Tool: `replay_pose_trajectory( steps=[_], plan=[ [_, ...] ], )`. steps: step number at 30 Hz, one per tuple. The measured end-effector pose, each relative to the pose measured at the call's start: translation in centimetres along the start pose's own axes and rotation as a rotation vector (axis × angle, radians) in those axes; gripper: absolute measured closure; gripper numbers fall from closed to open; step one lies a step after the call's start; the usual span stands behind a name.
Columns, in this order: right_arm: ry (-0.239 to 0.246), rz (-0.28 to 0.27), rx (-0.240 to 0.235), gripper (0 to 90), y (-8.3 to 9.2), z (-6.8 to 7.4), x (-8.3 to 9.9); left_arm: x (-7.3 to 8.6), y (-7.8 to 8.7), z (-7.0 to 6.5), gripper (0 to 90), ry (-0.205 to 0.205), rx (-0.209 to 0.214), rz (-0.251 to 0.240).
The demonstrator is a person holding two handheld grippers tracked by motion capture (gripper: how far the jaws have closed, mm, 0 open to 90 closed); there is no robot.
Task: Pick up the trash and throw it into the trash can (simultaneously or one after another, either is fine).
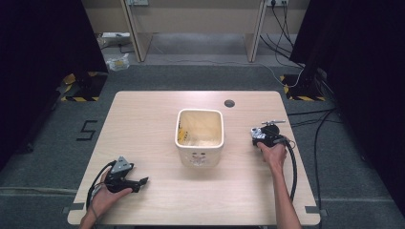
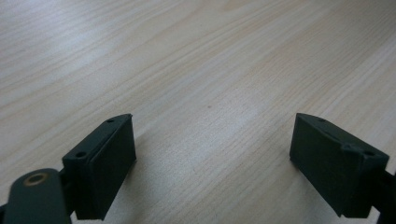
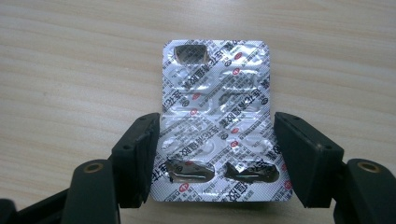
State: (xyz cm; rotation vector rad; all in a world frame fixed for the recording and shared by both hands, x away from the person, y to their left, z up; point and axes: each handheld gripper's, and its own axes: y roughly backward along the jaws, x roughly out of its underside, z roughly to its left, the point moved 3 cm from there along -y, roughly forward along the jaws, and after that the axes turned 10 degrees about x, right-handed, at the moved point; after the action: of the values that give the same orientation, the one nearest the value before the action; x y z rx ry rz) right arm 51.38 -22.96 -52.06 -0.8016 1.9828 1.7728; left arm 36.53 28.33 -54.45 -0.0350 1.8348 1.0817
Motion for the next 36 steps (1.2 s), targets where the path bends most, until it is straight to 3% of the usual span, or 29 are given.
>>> replay_pose_trajectory(
  steps=[5,20,36],
  plan=[
    [-0.002,-0.051,-0.011,34.2,1.1,0.0,-0.3,0.0,0.0,0.0,13.2,0.0,0.0,0.0],
    [0.037,-0.19,-0.084,34.2,6.8,0.8,-2.3,0.0,0.0,0.0,13.2,0.0,0.0,0.0],
    [0.121,-0.304,-0.139,34.2,12.5,2.6,-4.7,0.0,0.0,0.0,13.2,-0.002,-0.001,0.0]
  ],
)
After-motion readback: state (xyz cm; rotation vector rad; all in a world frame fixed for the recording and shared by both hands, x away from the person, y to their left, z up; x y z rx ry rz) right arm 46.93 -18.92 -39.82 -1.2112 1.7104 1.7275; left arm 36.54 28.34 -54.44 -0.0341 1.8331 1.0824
